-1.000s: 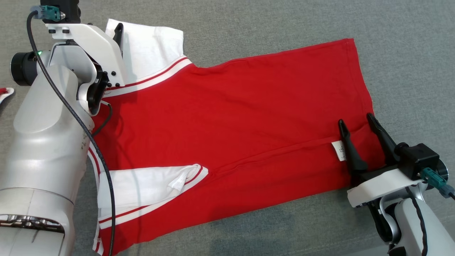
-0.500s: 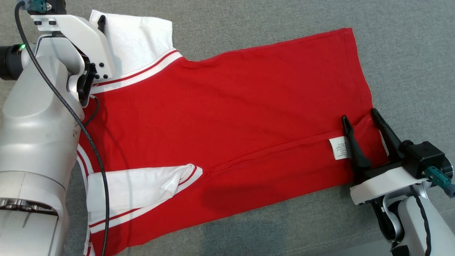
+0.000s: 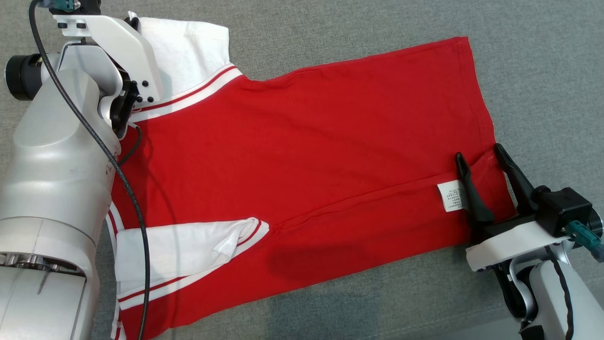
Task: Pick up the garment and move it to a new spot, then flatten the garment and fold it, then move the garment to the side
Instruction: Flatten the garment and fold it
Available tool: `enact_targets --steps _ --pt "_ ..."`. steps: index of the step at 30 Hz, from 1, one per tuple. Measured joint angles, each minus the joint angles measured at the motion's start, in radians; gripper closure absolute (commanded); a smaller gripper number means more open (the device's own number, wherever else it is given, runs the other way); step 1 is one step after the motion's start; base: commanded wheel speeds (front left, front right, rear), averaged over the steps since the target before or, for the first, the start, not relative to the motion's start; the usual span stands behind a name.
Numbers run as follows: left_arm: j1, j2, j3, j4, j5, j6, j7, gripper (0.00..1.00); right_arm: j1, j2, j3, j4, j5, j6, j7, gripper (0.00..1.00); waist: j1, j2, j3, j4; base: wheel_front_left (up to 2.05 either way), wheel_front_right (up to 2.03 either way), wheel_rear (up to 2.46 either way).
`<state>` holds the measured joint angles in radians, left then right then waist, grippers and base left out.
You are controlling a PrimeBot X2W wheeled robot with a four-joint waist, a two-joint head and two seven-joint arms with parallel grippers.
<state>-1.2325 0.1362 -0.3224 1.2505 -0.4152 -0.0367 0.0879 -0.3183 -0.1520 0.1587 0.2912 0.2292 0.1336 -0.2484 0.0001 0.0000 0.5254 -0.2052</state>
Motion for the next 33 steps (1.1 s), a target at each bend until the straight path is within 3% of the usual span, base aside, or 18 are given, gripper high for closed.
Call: enact_targets --steps 9,13,17,21,25,33 --pt "-0.006 -0.016 0.011 -0.010 -0.031 -0.046 -0.091 1.00 -0.011 -0.003 -0.018 -0.016 0.008 0.000 0.000 0.00 0.0000 0.0000 0.008 0.025 0.00 0.00 0.00" --pt "-0.007 -0.014 0.006 -0.072 -0.060 -0.085 -0.183 1.00 -0.117 -0.074 -0.020 -0.009 0.038 0.000 0.001 0.00 0.0000 0.0000 0.014 0.053 0.00 0.00 0.00" --pt "-0.007 -0.012 -0.019 -0.125 -0.090 -0.087 -0.187 1.00 -0.229 -0.119 -0.008 0.033 0.186 0.000 0.060 0.00 0.0000 0.0000 0.022 0.076 0.00 0.00 0.00" --pt "-0.004 -0.003 -0.067 -0.225 -0.146 -0.087 -0.161 1.00 -0.342 -0.209 0.072 0.103 0.316 0.000 0.166 0.00 0.0000 0.0000 0.033 0.093 0.00 0.00 0.00" --pt "0.018 0.029 -0.103 -0.303 -0.189 -0.087 -0.137 1.00 -0.440 -0.259 0.145 0.182 0.473 -0.001 0.261 0.00 0.0000 0.0000 0.042 0.104 0.00 0.00 0.00" --pt "0.049 0.082 -0.134 -0.390 -0.230 -0.087 -0.088 1.00 -0.571 -0.324 0.311 0.280 0.565 -0.002 0.373 0.00 0.0000 0.0000 0.042 0.106 0.00 0.00 0.00"
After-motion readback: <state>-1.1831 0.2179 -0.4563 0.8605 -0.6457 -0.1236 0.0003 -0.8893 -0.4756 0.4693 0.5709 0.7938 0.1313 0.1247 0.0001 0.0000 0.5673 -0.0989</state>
